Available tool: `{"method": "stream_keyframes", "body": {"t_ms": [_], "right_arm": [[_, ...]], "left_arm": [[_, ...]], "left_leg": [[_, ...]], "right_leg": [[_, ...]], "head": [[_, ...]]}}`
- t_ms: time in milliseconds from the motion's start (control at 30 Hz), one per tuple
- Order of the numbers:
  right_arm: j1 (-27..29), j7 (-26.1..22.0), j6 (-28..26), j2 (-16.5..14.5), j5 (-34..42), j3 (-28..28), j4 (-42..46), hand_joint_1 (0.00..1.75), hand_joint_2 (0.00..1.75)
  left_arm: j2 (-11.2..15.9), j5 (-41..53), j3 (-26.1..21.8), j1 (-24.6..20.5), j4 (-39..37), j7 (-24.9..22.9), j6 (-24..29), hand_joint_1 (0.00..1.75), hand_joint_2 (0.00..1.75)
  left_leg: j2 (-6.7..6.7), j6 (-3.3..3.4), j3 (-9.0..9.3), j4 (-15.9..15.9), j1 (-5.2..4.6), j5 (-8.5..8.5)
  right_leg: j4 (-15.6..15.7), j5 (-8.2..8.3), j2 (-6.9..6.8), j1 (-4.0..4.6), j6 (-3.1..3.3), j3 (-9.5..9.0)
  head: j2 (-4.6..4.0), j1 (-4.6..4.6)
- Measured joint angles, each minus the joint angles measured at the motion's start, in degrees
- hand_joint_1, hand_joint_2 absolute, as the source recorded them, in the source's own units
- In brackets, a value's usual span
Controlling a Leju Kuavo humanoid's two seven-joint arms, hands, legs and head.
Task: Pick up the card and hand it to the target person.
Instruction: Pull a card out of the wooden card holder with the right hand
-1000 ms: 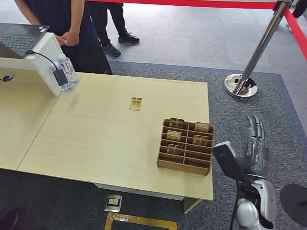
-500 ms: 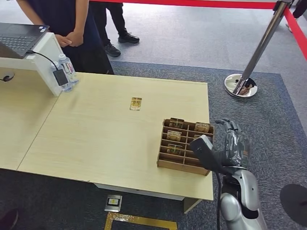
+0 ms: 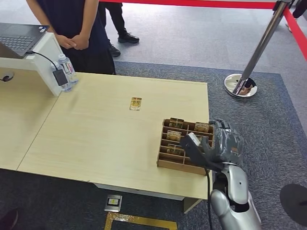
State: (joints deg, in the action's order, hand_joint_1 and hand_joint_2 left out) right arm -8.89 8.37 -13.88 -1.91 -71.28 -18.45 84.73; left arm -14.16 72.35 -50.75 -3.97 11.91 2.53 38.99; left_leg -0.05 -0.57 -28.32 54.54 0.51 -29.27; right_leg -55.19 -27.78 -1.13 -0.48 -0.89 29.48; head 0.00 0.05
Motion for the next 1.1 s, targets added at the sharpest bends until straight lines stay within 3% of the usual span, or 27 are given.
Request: {"method": "stream_keyframes", "body": {"t_ms": [1100], "right_arm": [[-7.45, 3.06, 1.08, -1.69, -1.04, -5.09, -14.26, 0.85, 1.75]], "left_arm": [[0.00, -1.41, -0.05, 0.09, -0.02, 0.48, -0.64, 0.00, 1.75]], "left_leg": [[0.00, -0.01, 0.00, 0.00, 0.00, 0.01]], "right_leg": [[-0.01, 0.00, 0.00, 0.00, 0.00, 0.00]], "head": [[0.00, 0.01]]}}
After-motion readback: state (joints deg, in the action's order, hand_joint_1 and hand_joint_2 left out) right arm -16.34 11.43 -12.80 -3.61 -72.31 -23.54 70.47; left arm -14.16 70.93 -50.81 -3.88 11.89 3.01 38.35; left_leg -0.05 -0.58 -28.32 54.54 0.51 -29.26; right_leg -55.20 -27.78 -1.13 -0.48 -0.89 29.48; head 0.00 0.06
